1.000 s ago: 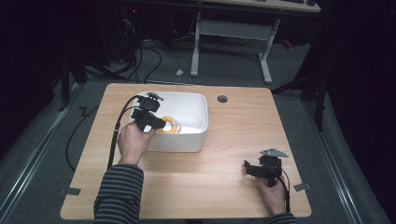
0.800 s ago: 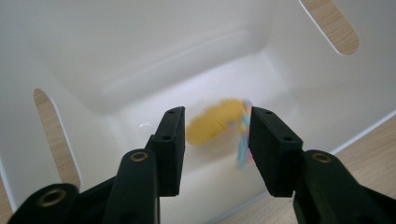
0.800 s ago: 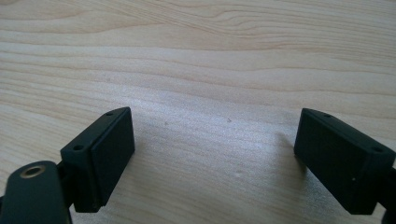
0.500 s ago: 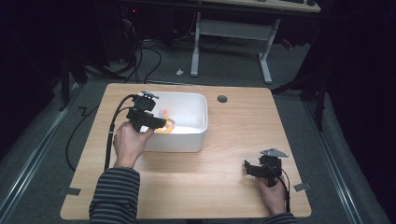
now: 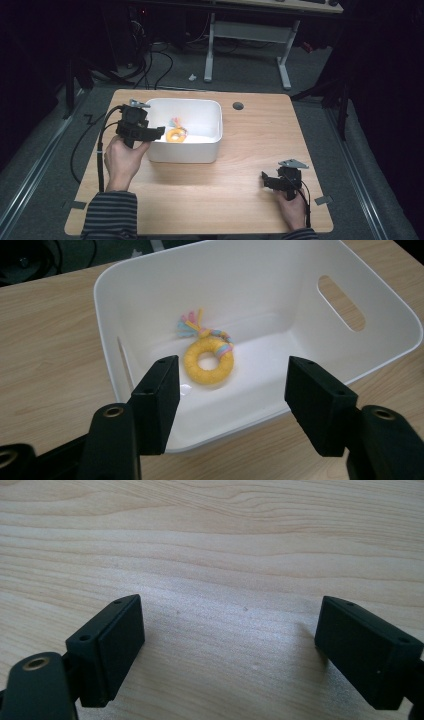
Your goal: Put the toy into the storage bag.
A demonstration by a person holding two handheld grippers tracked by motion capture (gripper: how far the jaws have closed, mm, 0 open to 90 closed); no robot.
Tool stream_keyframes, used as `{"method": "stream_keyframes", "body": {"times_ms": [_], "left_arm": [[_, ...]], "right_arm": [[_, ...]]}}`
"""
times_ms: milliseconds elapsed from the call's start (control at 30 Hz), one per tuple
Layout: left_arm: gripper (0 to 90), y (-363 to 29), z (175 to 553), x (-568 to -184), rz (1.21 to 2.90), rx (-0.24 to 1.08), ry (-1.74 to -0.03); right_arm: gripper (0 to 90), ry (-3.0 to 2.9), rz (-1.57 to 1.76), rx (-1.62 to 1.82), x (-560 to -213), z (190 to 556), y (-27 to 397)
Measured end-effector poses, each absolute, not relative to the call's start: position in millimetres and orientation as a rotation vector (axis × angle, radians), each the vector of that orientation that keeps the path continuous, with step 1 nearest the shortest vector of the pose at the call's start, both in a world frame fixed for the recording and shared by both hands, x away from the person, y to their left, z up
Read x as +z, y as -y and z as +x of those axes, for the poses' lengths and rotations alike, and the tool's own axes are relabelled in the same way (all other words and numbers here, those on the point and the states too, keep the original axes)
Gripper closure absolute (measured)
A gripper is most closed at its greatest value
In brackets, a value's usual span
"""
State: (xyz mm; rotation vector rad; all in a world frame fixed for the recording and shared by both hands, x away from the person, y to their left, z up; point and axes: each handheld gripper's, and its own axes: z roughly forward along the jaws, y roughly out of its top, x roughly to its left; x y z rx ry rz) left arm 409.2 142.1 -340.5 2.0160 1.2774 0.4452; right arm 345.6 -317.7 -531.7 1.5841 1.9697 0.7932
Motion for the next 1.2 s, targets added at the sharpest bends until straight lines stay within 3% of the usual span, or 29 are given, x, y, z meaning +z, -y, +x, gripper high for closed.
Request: {"method": "stream_keyframes", "body": {"times_ms": [433, 1200], "left_arm": [[38.0, -168.2, 383.7, -345.0, 1.951, 0.503, -1.29], [37.0, -199.8, 345.5, -398.5, 1.835, 0.431, -1.355]], "right_arm": [[12.2, -1.969, 1.584, 0.792, -531.6, 345.4, 317.6], [12.2, -1.968, 1.586, 0.793, -531.7, 344.9, 317.4]]}}
